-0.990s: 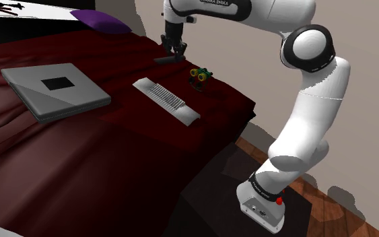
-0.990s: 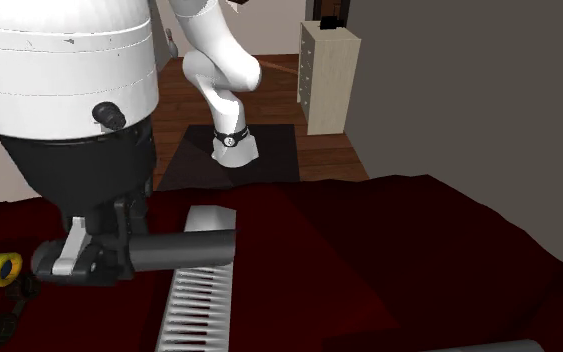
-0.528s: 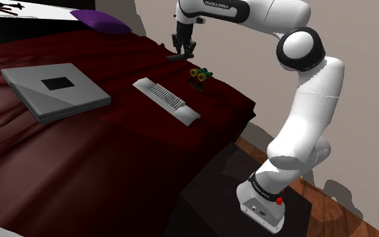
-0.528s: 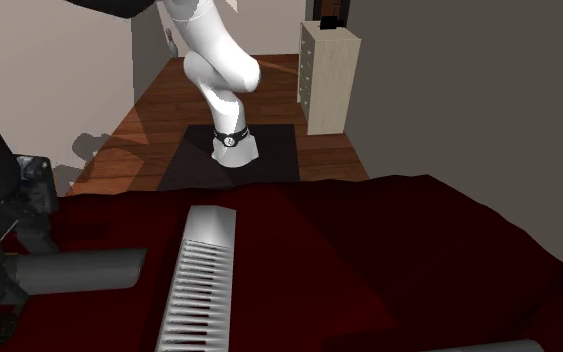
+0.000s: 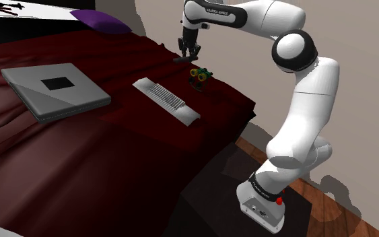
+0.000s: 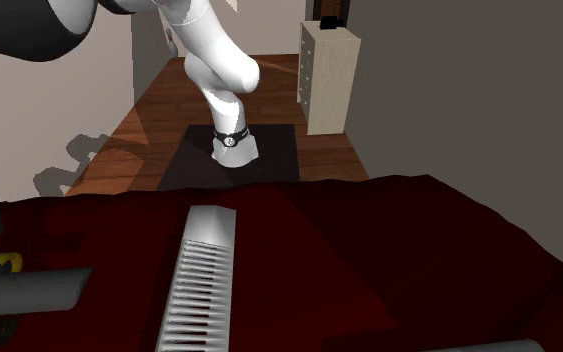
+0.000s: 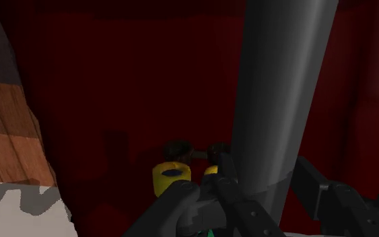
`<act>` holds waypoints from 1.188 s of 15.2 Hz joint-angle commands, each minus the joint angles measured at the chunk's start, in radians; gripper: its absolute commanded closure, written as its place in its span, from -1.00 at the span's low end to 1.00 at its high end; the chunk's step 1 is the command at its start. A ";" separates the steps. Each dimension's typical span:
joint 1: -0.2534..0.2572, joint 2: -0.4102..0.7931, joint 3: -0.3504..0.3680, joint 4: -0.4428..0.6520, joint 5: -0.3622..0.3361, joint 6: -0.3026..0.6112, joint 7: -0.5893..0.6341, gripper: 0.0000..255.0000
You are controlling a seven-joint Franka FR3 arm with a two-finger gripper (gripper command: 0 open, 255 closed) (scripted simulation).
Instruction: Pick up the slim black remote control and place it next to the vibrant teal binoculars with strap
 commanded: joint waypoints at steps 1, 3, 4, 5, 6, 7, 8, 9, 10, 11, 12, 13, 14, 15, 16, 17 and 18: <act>-0.004 0.003 -0.001 -0.023 -0.002 0.026 0.006 1.00; -0.009 0.002 -0.002 -0.052 -0.003 0.052 0.013 1.00; -0.012 0.002 -0.002 -0.066 -0.004 0.065 0.016 1.00; -0.014 0.002 -0.003 -0.079 -0.005 0.077 0.020 1.00; -0.016 0.003 -0.003 -0.092 -0.006 0.090 0.024 1.00; -0.018 0.003 -0.004 -0.104 -0.008 0.102 0.027 1.00; -0.019 0.004 -0.005 -0.116 -0.009 0.114 0.031 1.00; -0.021 0.006 -0.005 -0.127 -0.011 0.126 0.035 1.00; -0.022 0.007 -0.006 -0.138 -0.012 0.138 0.038 1.00; -0.023 0.009 -0.007 -0.149 -0.014 0.150 0.042 1.00; -0.025 0.011 -0.008 -0.160 -0.016 0.161 0.046 1.00; -0.026 0.013 -0.009 -0.170 -0.019 0.173 0.050 1.00; -0.026 0.016 -0.010 -0.180 -0.021 0.184 0.053 1.00; -0.027 0.018 -0.011 -0.189 -0.023 0.195 0.057 1.00; -0.028 0.021 -0.012 -0.198 -0.026 0.206 0.061 1.00; -0.029 0.024 -0.014 -0.207 -0.029 0.217 0.065 1.00; -0.029 0.028 -0.015 -0.215 -0.031 0.228 0.069 1.00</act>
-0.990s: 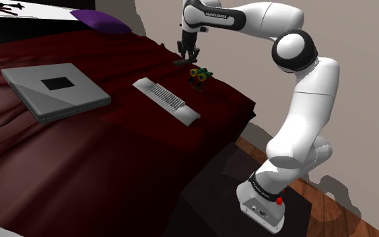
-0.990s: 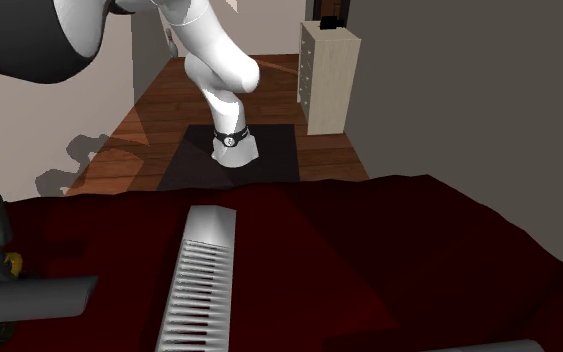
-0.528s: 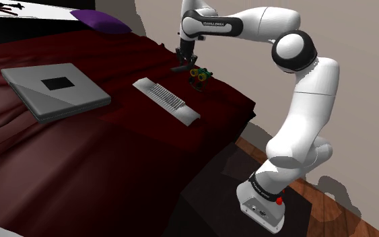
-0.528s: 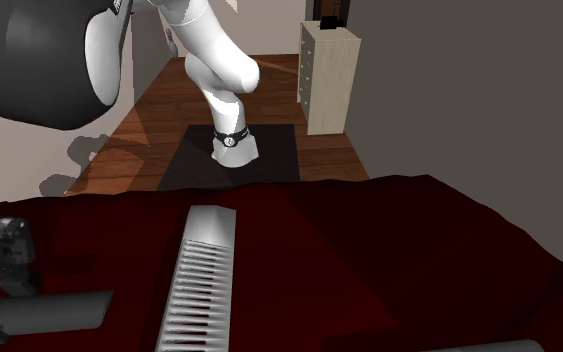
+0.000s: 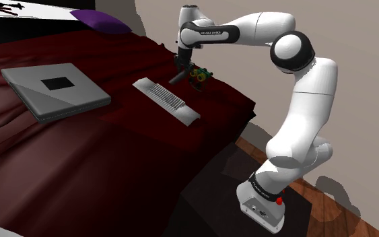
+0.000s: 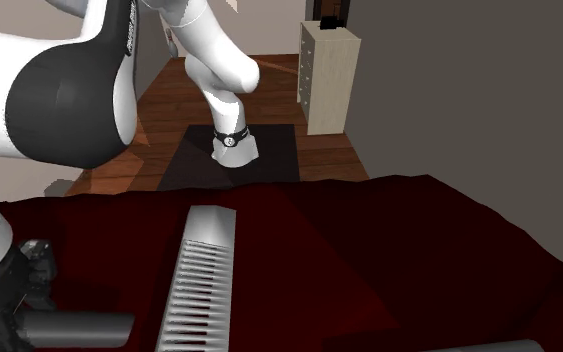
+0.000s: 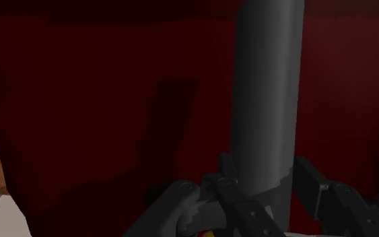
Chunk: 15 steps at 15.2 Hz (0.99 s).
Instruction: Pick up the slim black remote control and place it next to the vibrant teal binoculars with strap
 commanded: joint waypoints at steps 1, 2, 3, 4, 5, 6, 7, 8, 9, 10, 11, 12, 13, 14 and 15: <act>-0.001 0.008 -0.003 -0.016 -0.006 0.020 0.008 1.00; -0.001 0.012 -0.005 -0.024 -0.009 0.031 0.012 1.00; -0.001 0.016 -0.006 -0.031 -0.012 0.041 0.016 1.00; -0.001 0.020 -0.008 -0.039 -0.015 0.051 0.020 1.00; -0.001 0.024 -0.009 -0.046 -0.019 0.062 0.024 1.00; -0.001 0.029 -0.011 -0.052 -0.022 0.072 0.028 1.00; -0.001 0.033 -0.013 -0.059 -0.026 0.082 0.032 1.00; -0.001 0.038 -0.015 -0.065 -0.029 0.092 0.036 1.00; 0.000 0.043 -0.016 -0.071 -0.033 0.102 0.040 1.00; 0.000 0.048 -0.018 -0.077 -0.037 0.111 0.044 1.00; 0.001 0.054 -0.020 -0.082 -0.041 0.121 0.049 1.00; 0.001 0.059 -0.022 -0.087 -0.045 0.130 0.053 1.00; 0.002 0.065 -0.025 -0.092 -0.049 0.140 0.057 1.00; 0.003 0.070 -0.027 -0.096 -0.053 0.149 0.061 1.00; 0.004 0.076 -0.029 -0.101 -0.057 0.158 0.065 1.00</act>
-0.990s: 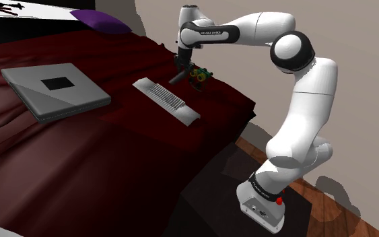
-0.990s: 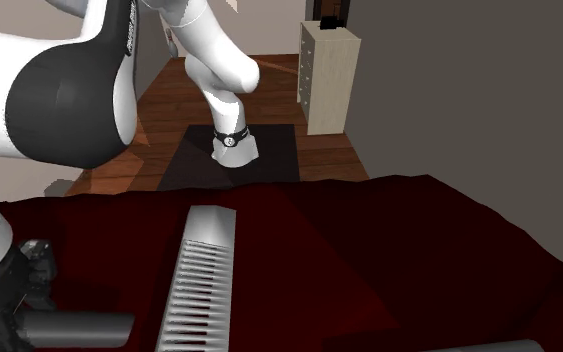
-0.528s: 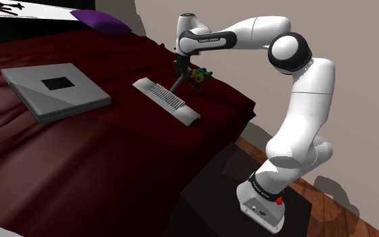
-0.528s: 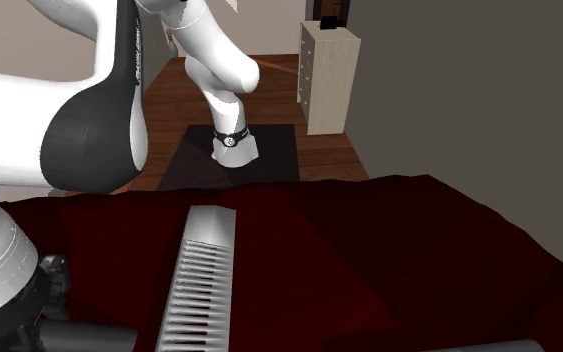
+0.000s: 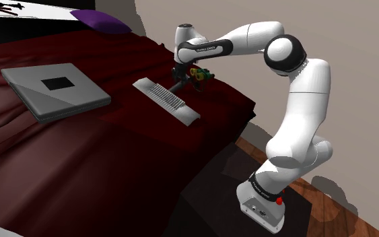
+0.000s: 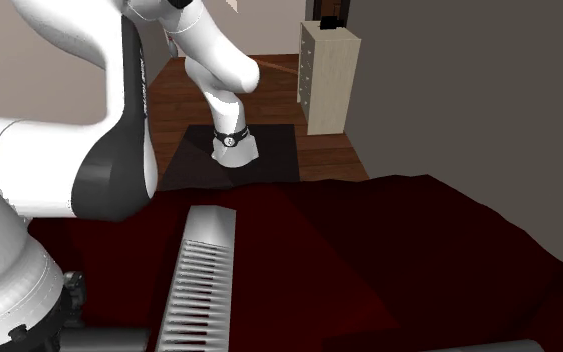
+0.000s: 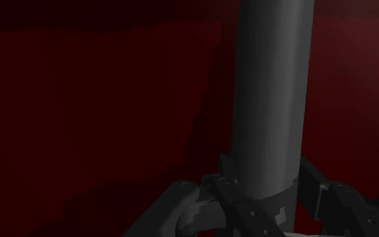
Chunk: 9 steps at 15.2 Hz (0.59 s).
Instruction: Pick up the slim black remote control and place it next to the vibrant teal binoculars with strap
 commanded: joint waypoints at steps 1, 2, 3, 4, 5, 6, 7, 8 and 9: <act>0.003 0.012 -0.003 -0.012 -0.007 0.019 0.009 1.00; 0.003 0.016 -0.005 -0.014 -0.010 0.025 0.011 1.00; 0.003 0.016 -0.005 -0.014 -0.010 0.025 0.011 1.00; 0.003 0.016 -0.005 -0.014 -0.010 0.025 0.011 1.00; 0.003 0.016 -0.005 -0.014 -0.010 0.025 0.011 1.00; 0.003 0.016 -0.005 -0.014 -0.010 0.025 0.011 1.00; 0.003 0.016 -0.005 -0.014 -0.010 0.025 0.011 1.00; 0.003 0.016 -0.005 -0.014 -0.010 0.025 0.011 1.00; 0.003 0.016 -0.005 -0.014 -0.010 0.025 0.011 1.00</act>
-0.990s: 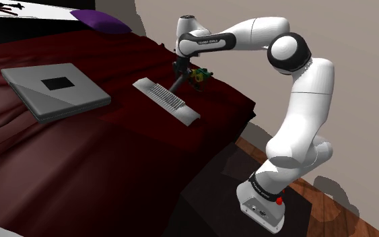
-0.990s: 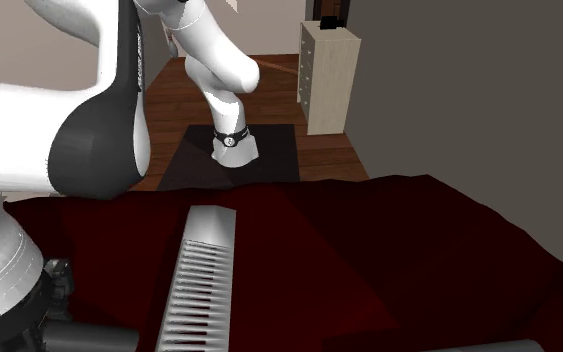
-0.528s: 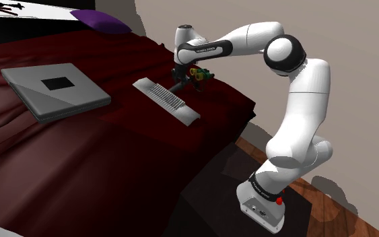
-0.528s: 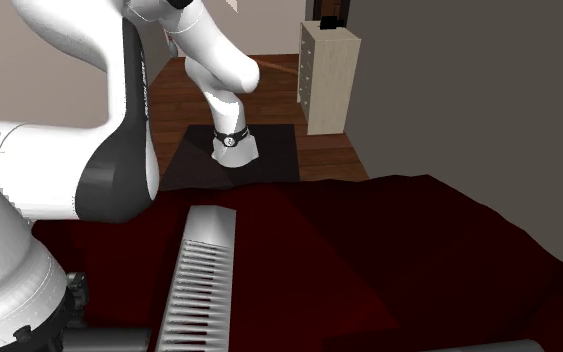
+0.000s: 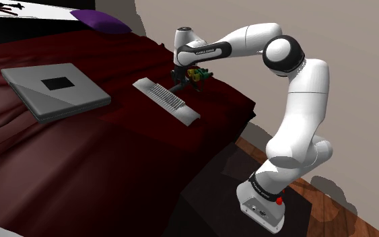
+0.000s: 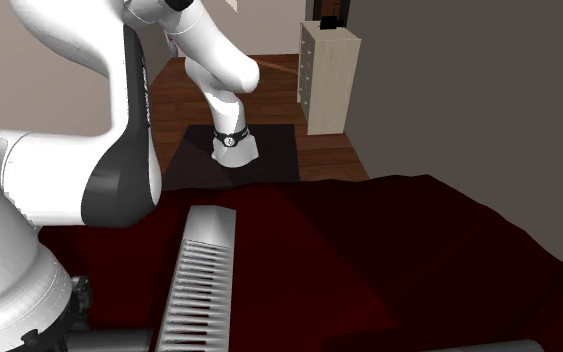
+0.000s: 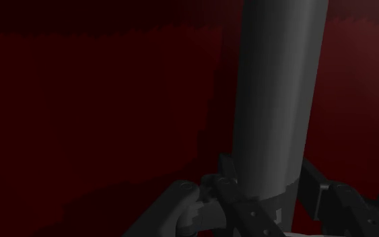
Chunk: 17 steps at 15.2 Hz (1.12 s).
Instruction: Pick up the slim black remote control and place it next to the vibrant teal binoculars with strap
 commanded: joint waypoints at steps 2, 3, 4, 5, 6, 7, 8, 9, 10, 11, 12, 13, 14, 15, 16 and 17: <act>0.001 0.002 0.000 0.001 0.000 0.000 0.000 -1.00; 0.001 0.002 0.000 0.001 0.000 -0.001 0.000 -1.00; 0.001 0.002 0.000 0.001 0.000 -0.001 0.000 -1.00; 0.001 0.002 0.000 0.001 0.000 -0.001 0.000 -1.00; 0.001 0.003 0.000 0.001 0.000 -0.001 0.000 -1.00; 0.001 0.001 0.000 -0.001 0.000 0.000 0.000 -1.00; 0.002 -0.014 0.007 0.008 0.010 -0.023 -0.006 -1.00; 0.003 -0.028 0.014 0.020 0.020 -0.047 -0.012 -1.00; 0.005 -0.041 0.020 0.032 0.030 -0.072 -0.017 -1.00; 0.007 -0.051 0.024 0.044 0.037 -0.091 -0.022 -1.00; 0.007 -0.051 0.024 0.044 0.037 -0.091 -0.022 -1.00; 0.007 -0.051 0.024 0.043 0.037 -0.091 -0.022 -1.00; 0.007 -0.051 0.024 0.043 0.037 -0.091 -0.022 -1.00; 0.007 -0.051 0.024 0.044 0.037 -0.091 -0.022 -1.00; 0.007 -0.051 0.024 0.044 0.037 -0.091 -0.022 -1.00; 0.007 -0.051 0.024 0.044 0.037 -0.091 -0.022 -1.00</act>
